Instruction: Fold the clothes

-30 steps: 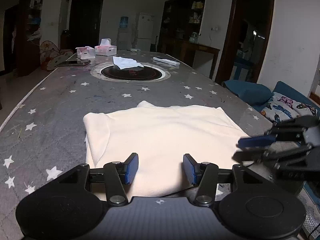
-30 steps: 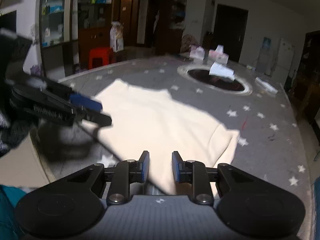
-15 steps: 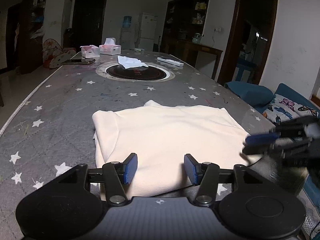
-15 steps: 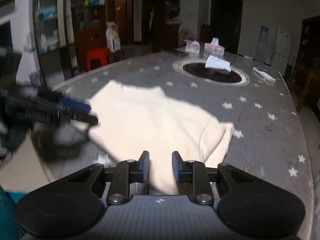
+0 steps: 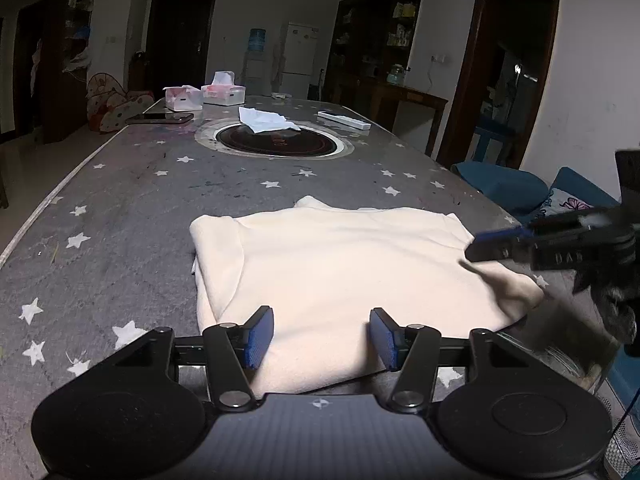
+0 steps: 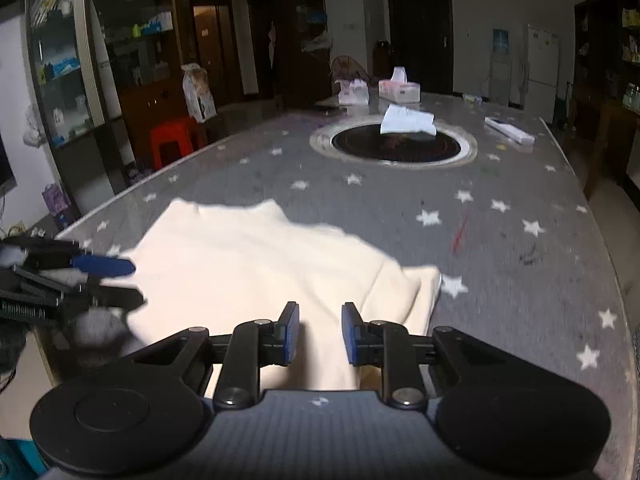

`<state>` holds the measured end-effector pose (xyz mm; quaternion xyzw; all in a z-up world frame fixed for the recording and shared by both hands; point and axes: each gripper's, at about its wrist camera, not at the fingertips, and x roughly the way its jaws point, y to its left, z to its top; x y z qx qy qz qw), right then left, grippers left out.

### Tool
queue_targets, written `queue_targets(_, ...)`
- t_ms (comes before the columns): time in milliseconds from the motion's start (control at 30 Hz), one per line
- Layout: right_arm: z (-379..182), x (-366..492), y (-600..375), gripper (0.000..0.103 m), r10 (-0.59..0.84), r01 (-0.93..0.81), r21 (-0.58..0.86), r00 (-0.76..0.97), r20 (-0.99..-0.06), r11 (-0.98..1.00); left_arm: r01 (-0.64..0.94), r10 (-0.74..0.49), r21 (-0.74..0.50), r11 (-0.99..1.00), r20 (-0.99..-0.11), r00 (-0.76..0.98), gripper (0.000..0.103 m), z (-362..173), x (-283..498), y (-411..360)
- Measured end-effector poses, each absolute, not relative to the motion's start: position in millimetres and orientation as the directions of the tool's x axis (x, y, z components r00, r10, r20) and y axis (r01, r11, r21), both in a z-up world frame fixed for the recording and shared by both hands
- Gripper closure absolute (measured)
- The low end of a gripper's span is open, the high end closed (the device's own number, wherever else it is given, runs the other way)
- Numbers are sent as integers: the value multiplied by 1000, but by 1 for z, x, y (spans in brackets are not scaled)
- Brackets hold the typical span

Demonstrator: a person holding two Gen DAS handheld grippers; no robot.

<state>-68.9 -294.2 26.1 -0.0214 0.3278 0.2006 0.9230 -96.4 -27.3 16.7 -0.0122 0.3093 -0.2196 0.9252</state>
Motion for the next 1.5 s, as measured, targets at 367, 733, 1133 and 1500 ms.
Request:
queue_targets(367, 17, -47, -300, 80, 324, -336, 105, 708, -627, 936, 404, -417, -158, 901, -570, 708, 45, 16, -96, -27)
queue_targets(733, 12, -14, -304, 81, 290, -290, 109, 708, -644, 951, 409, -427, -169, 897, -571, 701, 45, 17, -96, -24)
queue_targets(1133, 12, -7, -283, 85, 297, -335, 68, 705, -644, 940, 373, -423, -210, 903, -575, 700, 44, 22, -87, -10)
queue_targets(1500, 38, -53, -248, 74, 395, -493, 18, 675, -623, 870, 306, -388, -238, 922, -578, 718, 43, 24, -76, 2)
